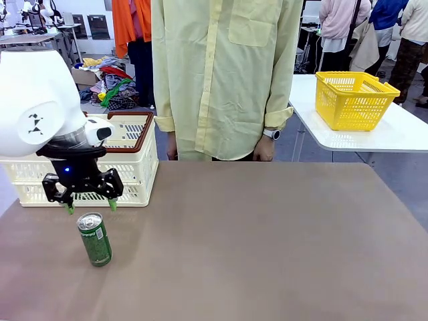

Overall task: Place the drinks into the Shopping basket.
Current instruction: Pick up one drink and place it into the Shopping basket.

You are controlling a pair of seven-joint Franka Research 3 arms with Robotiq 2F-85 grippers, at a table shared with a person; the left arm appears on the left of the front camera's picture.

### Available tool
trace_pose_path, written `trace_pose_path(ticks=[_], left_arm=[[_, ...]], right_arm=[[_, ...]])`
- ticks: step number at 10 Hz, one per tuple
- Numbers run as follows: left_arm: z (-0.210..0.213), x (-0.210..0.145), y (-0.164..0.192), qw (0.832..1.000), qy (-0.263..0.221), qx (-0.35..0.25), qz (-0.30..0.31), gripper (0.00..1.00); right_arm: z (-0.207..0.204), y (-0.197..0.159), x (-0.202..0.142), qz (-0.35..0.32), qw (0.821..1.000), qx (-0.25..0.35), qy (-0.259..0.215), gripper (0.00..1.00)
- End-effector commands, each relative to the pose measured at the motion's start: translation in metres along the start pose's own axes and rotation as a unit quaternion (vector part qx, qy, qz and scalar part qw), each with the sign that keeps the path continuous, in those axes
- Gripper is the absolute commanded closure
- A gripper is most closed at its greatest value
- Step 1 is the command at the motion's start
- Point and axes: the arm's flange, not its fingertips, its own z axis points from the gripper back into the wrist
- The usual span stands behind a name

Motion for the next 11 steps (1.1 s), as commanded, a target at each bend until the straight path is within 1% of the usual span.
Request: trace_pose_path(ticks=[1,3,4,6,7,10,11], left_arm=[[-0.038,-0.039,0.026,0.999,-0.001,0.029,0.029,0.0],[-0.054,-0.042,0.029,0.999,0.024,0.023,0.032,0.0],[-0.061,-0.045,0.032,0.999,0.037,0.007,0.034,0.0],[-0.071,-0.052,0.033,0.998,0.048,-0.007,0.029,0.0],[-0.075,-0.055,0.031,0.998,0.058,-0.016,0.018,0.0],[-0.082,-0.066,0.026,0.993,0.11,-0.041,-0.027,0.0],[-0.083,-0.067,0.027,0.993,0.113,-0.032,-0.027,0.0]], right_arm=[[0.003,0.001,0.0,0.012,1.0,0.012,-0.007,0.0],[0.003,0.001,0.0,0.012,1.0,0.012,-0.007,0.0],[0.003,0.001,0.0,0.012,1.0,0.012,-0.007,0.0],[0.003,0.001,0.0,0.012,1.0,0.012,-0.007,0.0],[0.003,0.001,0.0,0.012,1.0,0.012,-0.007,0.0],[0.003,0.001,0.0,0.012,1.0,0.012,-0.007,0.0],[0.003,0.001,0.0,0.012,1.0,0.012,-0.007,0.0]])
